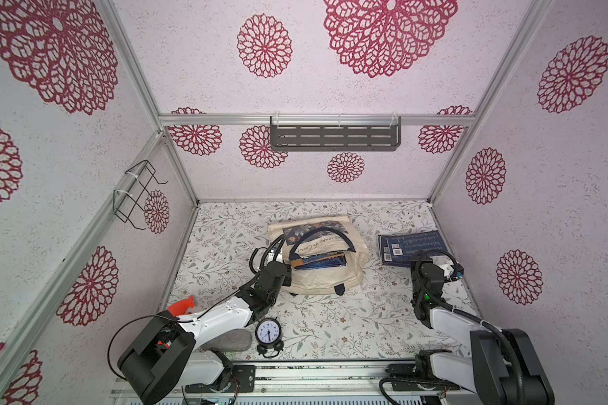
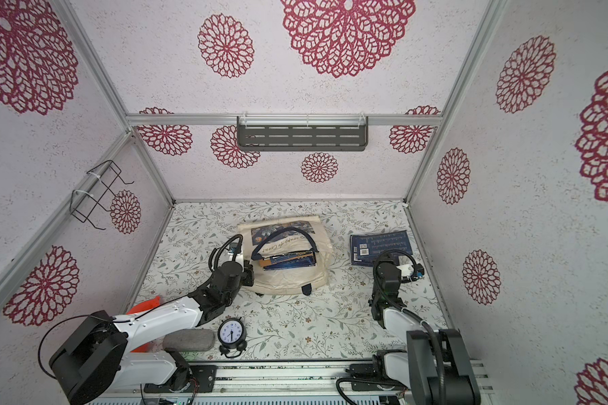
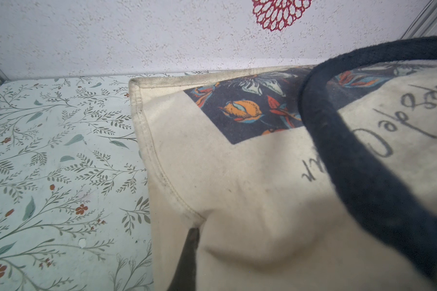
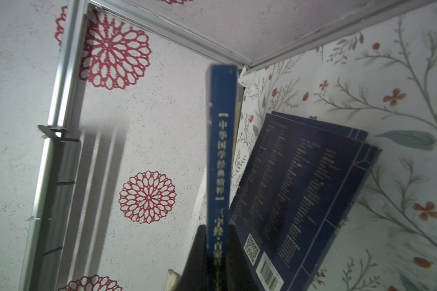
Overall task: Take out the books from the canvas bag
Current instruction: Place the book on the book.
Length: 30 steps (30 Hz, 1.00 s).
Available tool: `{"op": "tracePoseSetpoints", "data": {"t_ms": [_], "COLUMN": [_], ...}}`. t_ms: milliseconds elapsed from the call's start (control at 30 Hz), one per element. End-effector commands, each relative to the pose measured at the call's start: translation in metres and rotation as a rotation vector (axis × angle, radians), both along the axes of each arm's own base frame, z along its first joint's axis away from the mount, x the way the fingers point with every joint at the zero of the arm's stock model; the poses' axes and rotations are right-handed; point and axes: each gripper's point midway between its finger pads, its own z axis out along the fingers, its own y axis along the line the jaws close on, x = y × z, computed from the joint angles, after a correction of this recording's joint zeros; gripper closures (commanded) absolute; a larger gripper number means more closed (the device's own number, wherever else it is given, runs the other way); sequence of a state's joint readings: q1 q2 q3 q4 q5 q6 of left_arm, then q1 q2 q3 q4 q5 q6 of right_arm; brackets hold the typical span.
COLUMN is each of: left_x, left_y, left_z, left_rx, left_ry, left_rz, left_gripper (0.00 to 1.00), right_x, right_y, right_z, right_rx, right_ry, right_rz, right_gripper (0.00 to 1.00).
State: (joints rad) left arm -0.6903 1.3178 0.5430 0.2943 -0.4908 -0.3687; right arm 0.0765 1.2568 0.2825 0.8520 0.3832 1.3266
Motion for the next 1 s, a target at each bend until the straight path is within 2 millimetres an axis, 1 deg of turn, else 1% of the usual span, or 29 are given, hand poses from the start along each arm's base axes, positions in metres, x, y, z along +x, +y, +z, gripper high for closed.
{"op": "tracePoseSetpoints", "data": {"t_ms": [0, 67, 200, 300, 367, 533, 600, 633, 700, 767, 900, 967], "left_x": [0.000, 0.000, 0.000, 0.001, 0.001, 0.001, 0.002, 0.001, 0.001, 0.001, 0.000, 0.000], "left_y": [-0.006, -0.007, -0.008, -0.009, -0.009, -0.010, -0.011, -0.011, -0.011, -0.011, -0.011, -0.011], "left_z": [0.010, 0.010, 0.009, 0.009, 0.008, 0.007, 0.007, 0.007, 0.006, 0.007, 0.008, 0.007], "left_rx": [-0.043, -0.042, -0.042, -0.040, -0.036, -0.035, -0.035, -0.033, -0.031, -0.031, -0.031, -0.030], "left_ry": [-0.019, -0.018, -0.014, -0.012, -0.010, -0.005, -0.002, -0.002, 0.000, -0.002, -0.001, 0.002], "left_rz": [-0.016, -0.016, -0.023, -0.023, -0.024, -0.029, -0.030, -0.033, -0.031, -0.033, -0.036, -0.037], "left_gripper": [1.00, 1.00, 1.00, 1.00, 1.00, 1.00, 1.00, 1.00, 1.00, 1.00, 1.00, 1.00], "right_x": [0.013, 0.017, 0.020, 0.022, 0.020, 0.021, 0.021, 0.021, 0.022, 0.023, 0.023, 0.024], "right_y": [0.002, 0.004, 0.002, 0.003, 0.002, 0.006, 0.008, 0.008, 0.012, 0.015, 0.020, 0.022], "right_z": [0.020, 0.010, -0.017, -0.027, -0.035, -0.040, -0.043, -0.044, -0.047, -0.048, -0.049, -0.047], "right_rx": [0.085, 0.102, 0.147, 0.160, 0.177, 0.170, 0.173, 0.175, 0.181, 0.187, 0.196, 0.195], "right_ry": [-0.137, -0.121, -0.060, -0.040, -0.015, 0.027, 0.047, 0.053, 0.067, 0.081, 0.102, 0.101], "right_rz": [0.009, 0.015, -0.012, -0.010, -0.024, -0.003, 0.010, 0.012, 0.030, 0.050, 0.077, 0.086], "right_gripper": [1.00, 1.00, 1.00, 1.00, 1.00, 1.00, 0.93, 0.88, 0.72, 0.58, 0.44, 0.39]}}
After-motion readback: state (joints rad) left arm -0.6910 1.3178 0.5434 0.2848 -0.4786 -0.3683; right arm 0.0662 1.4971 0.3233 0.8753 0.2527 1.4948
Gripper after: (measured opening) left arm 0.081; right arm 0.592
